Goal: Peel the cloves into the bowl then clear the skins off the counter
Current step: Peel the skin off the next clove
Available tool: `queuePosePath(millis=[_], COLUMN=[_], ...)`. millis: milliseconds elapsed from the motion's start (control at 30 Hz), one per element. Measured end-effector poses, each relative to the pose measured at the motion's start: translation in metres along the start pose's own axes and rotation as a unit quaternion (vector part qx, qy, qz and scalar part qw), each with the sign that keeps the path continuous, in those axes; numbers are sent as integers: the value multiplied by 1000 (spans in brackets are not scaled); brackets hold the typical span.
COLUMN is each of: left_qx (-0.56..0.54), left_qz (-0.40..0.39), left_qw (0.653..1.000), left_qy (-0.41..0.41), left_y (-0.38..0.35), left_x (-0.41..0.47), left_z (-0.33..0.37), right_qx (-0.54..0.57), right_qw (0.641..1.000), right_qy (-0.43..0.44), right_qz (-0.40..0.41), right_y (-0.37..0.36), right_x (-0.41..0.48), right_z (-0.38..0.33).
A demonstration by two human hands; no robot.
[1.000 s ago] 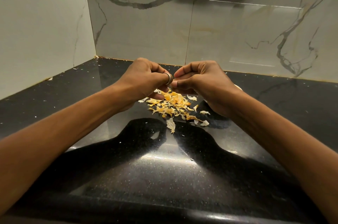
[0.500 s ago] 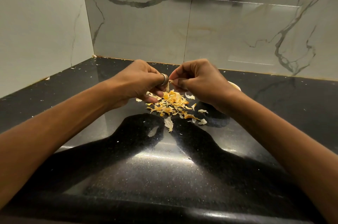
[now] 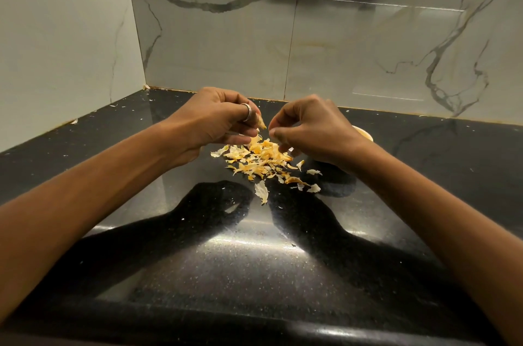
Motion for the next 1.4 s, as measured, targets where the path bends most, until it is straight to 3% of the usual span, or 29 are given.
queuePosePath(millis=[167, 300, 600, 867, 1100, 1400], left_qx=[-32, -30, 81, 85, 97, 126], left_qz=[14, 5, -40, -41, -32, -44], left_qw=[999, 999, 995, 995, 994, 988], left_qy=[-30, -37, -41, -32, -44, -72], left_y=[1, -1, -12, -11, -9, -13], left_x=[-1, -1, -4, -3, -1, -2], left_z=[5, 6, 5, 3, 2, 5], right_qx=[293, 364, 260, 291, 205, 173], right_qw=[953, 928, 964, 956, 978, 985], right_qy=[-68, -79, -43, -38, -30, -8], right_qz=[-36, -20, 18, 8, 26, 18], right_y=[-4, -3, 5, 0, -1, 0], right_x=[-1, 1, 0, 3, 4, 4], right_z=[6, 10, 9, 13, 13, 8])
Point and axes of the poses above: each hand's wrist, its own x-axis towards the middle knuckle, its own y-axis out of the back of the hand, z = x × y, the point moved 8 cm from there along x, towards the middle knuckle, and after that the axes turned 4 degrees about -z, right-handed, at the moved point
